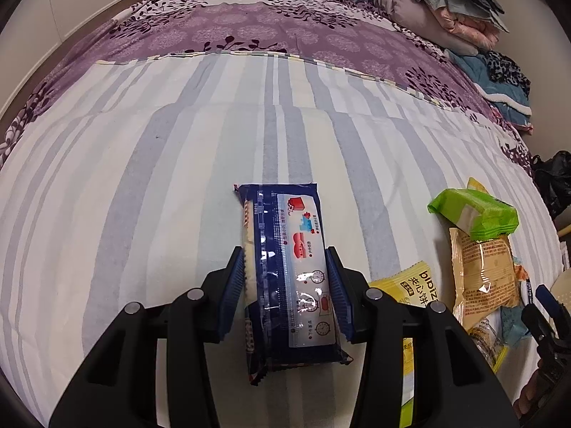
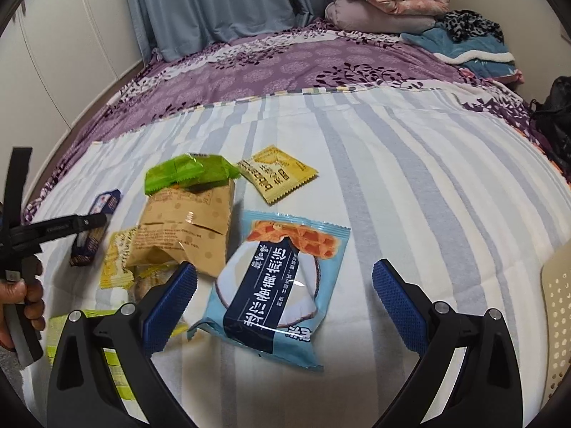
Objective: Organize snacks
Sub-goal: 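Grasp the blue wafer bar with the left tool, then grasp the light-blue coconut packet with the right tool while the left tool holds the wafer bar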
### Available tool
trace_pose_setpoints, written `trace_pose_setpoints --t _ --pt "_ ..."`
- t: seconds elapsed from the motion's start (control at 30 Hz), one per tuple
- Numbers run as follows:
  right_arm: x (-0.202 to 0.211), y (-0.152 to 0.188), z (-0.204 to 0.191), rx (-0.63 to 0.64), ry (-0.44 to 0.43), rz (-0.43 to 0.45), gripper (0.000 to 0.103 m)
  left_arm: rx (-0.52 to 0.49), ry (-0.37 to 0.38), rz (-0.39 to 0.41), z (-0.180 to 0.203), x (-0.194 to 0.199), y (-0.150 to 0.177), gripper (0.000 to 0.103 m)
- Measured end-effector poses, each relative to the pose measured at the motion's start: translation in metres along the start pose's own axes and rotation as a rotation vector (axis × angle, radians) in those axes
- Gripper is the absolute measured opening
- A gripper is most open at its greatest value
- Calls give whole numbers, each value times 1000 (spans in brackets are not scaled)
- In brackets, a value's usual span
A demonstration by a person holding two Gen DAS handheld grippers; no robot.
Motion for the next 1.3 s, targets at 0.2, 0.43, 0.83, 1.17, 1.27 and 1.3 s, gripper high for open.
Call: trace_pose_setpoints --t 0.2,0.43,0.83,1.17,1.27,1.3 --pt "-10 11 10 5 32 -29 98 2 5 5 0 1 1 46" --pt "-19 10 9 54 51 -27 90 1 3 4 0 1 2 46" --pt "4 8 14 72 47 4 64 11 10 -1 0 9 3 44" --pt "45 -9 14 46 10 91 64 18 32 56 7 45 -8 45" --pt "58 -11 13 44 0 114 64 10 48 73 15 60 -8 45" --pt "62 -12 13 42 -3 121 64 8 54 77 17 64 -8 45"
Point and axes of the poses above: each gripper's, at about its wrist camera, not at the fingertips, and x roughly against the way its jaws point, z to its right, y to its underside, the point moved 8 cm from there along -x, roughly the way its jaws point, and after that the axes turned 12 degrees about z, right-handed, at the moved point
